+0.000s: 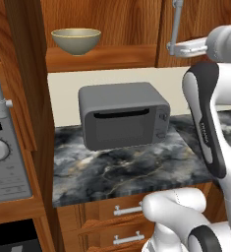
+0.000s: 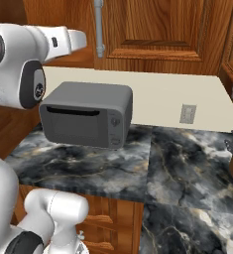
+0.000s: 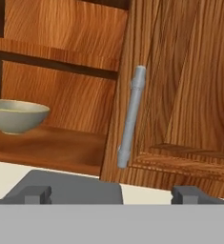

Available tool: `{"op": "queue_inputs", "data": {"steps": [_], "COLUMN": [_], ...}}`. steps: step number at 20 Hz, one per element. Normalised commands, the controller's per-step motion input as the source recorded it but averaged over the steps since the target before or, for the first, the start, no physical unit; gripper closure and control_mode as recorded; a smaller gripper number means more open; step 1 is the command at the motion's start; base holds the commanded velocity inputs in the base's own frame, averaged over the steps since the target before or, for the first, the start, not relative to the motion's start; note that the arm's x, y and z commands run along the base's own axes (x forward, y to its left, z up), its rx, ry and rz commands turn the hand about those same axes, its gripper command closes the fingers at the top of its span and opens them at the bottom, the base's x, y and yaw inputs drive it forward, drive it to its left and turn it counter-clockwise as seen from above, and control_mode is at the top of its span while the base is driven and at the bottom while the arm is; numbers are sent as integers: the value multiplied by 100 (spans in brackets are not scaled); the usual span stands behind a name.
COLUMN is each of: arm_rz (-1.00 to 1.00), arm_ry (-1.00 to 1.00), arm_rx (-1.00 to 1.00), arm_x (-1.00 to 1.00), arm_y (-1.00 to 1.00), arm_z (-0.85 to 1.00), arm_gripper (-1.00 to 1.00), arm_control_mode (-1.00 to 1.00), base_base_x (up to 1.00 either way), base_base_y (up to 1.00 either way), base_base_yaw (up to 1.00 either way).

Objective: Move the bowls from the cabinet to the plates on the dining table.

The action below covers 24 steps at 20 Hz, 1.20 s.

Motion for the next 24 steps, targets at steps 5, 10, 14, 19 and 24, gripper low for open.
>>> {"op": "queue_inputs", "data": {"steps": [5,10,14,19,24], "arm_rz": [0,-1,-2,-1,-1], "arm_ry": [3,9,10,-1,0], "arm_rx": [5,4,1,0,0], "arm_x": [31,31,28,19,21], "arm_y": [-6,-7,-6,-4,-7], "arm_z": [0,6,6,0,-4], "arm_gripper": [-100,-100,-100,-100,-100], "arm_control_mode": [-100,-100,-100,-100,-100], "base_base_x": [0,0,0,0,0], "base_base_y": [0,0,0,0,0], "base_base_yaw": [0,0,0,0,0]}}
